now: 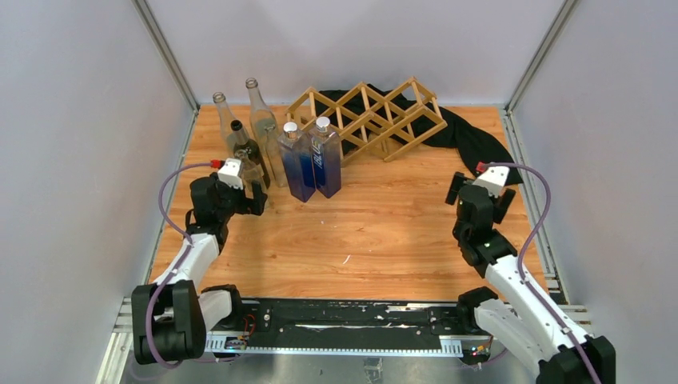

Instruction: Take the wine bottle off the wine rack

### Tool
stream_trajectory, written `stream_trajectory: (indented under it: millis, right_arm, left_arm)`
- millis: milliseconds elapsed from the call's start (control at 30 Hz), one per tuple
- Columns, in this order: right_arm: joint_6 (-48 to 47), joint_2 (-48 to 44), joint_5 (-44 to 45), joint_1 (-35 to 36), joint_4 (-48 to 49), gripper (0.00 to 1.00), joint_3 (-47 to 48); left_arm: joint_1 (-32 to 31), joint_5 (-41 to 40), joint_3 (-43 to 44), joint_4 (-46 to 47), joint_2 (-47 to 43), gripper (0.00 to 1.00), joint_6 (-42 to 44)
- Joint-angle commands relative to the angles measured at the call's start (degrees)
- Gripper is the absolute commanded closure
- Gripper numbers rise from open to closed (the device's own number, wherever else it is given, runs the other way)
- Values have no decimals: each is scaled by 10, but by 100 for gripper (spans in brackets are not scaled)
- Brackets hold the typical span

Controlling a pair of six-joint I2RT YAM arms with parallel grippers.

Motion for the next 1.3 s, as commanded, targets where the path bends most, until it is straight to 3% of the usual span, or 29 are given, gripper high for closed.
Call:
stream_trajectory:
  millis: [0, 267, 367, 500, 600, 767, 900, 967, 1033, 1167, 1267]
  right_arm:
    - [47, 16, 18, -100, 37, 2, -48]
    - [-12, 111, 62, -128, 189, 0, -112]
    - [-65, 127, 15, -130, 328, 0, -163]
    - [-77, 198, -24, -135, 401, 0, -168]
    - [-104, 253, -34, -136, 478, 0, -176]
    - [-163, 319, -111, -130, 593, 0, -201]
    - [-182, 330, -146, -122, 622, 0, -215]
    - [-174, 346, -189, -136, 633, 0, -224]
    - [-188, 404, -177, -141, 704, 0, -215]
    - [-163, 397, -175, -154, 624, 0, -184]
    - [-161, 399, -179, -159, 628, 0, -182]
  left_arm:
    - [4, 20, -26, 144, 23, 0, -13]
    - [4, -24, -82, 345, 76, 0, -29]
    - [4, -20, -119, 429, 105, 0, -40]
    - [4, -17, -150, 565, 158, 0, -61]
    - [4, -16, -146, 517, 137, 0, -49]
    - [0, -47, -188, 602, 144, 0, -54]
    - [-54, -100, -211, 697, 199, 0, -13]
    - [-57, -113, -185, 609, 177, 0, -11]
    - [-57, -128, -146, 516, 164, 0, -7]
    - [-58, -134, -138, 528, 179, 0, -18]
    - [-58, -136, -138, 532, 180, 0, -19]
